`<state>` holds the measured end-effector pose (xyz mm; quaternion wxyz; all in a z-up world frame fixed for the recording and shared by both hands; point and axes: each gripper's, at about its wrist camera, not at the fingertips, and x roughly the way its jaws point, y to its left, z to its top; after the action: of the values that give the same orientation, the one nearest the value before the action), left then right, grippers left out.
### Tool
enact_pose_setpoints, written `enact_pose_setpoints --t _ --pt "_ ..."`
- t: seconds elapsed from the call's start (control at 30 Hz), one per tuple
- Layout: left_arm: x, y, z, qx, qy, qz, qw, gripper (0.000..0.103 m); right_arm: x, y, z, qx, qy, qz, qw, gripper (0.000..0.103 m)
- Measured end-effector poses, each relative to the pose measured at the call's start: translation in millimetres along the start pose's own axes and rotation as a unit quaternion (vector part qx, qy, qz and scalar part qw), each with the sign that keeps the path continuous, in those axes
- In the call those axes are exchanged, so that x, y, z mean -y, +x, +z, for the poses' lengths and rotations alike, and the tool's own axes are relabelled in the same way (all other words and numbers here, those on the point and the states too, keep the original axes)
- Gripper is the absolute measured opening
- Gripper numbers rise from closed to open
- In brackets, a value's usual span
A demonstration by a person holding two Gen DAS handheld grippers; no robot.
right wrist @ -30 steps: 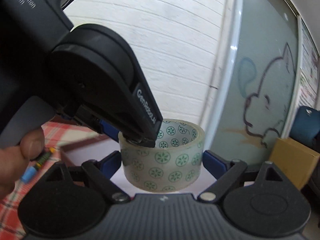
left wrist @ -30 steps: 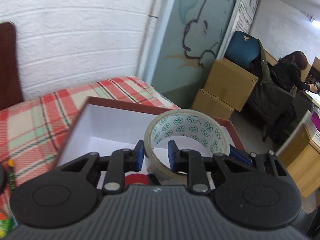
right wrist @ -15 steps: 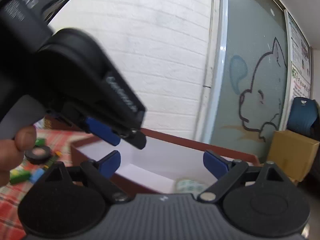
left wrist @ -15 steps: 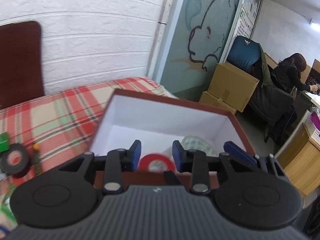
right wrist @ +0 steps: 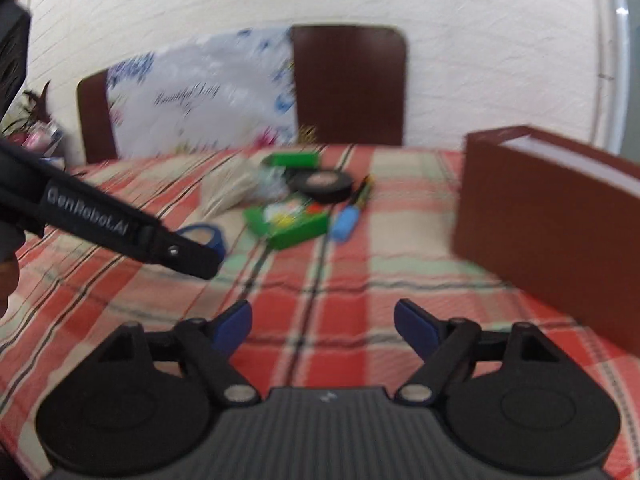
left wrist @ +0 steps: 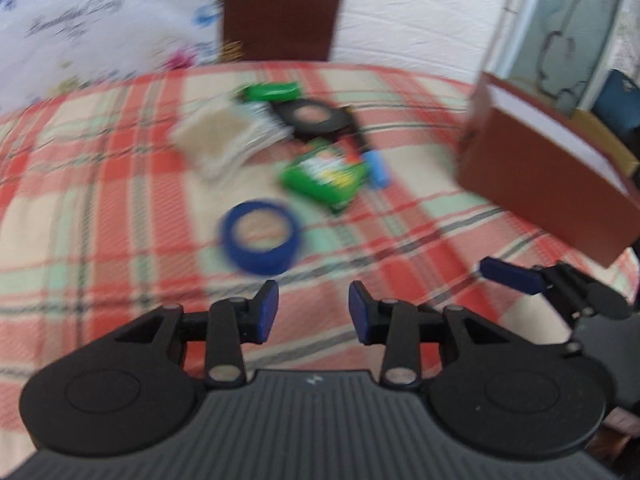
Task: Organize objects
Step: 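Reach the left gripper to the blue tape roll and grasp it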
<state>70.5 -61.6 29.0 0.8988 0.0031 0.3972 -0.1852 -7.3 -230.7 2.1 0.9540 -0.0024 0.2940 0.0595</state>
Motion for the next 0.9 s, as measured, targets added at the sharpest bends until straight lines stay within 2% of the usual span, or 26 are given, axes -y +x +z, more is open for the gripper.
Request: enact_pose_setpoints --t 0.13,0.3,0.6,0.77,0.9 --pt "-38.9 -4.6 -13.6 -0.009 -0.037 0.054 0.9978 0.041 -24.1 14.3 1.4 -0.028 -0.023 0.015 0.999 0.073" --pt "-77.9 -14.8 -19.8 0.007 -0.074 0.087 0.9934 0.041 -48.8 17.2 4.5 -0.034 -0.052 0.013 0.998 0.073" --pt "-104.8 -18.4 -20.9 0.023 -0.095 0.092 0.9910 0.041 -77.4 40.3 16.2 -0.036 -0.092 0.022 0.995 0.071" --pt "-115.5 -20.1 -20.9 0.026 -0.106 0.092 0.9898 0.041 -83.2 65.9 30.0 -0.038 -0.079 0.043 0.995 0.071" --pt "-119.5 -21.9 -21.4 0.027 -0.112 0.095 0.9888 0.041 -89.7 83.4 41.3 -0.037 -0.075 0.053 0.995 0.056"
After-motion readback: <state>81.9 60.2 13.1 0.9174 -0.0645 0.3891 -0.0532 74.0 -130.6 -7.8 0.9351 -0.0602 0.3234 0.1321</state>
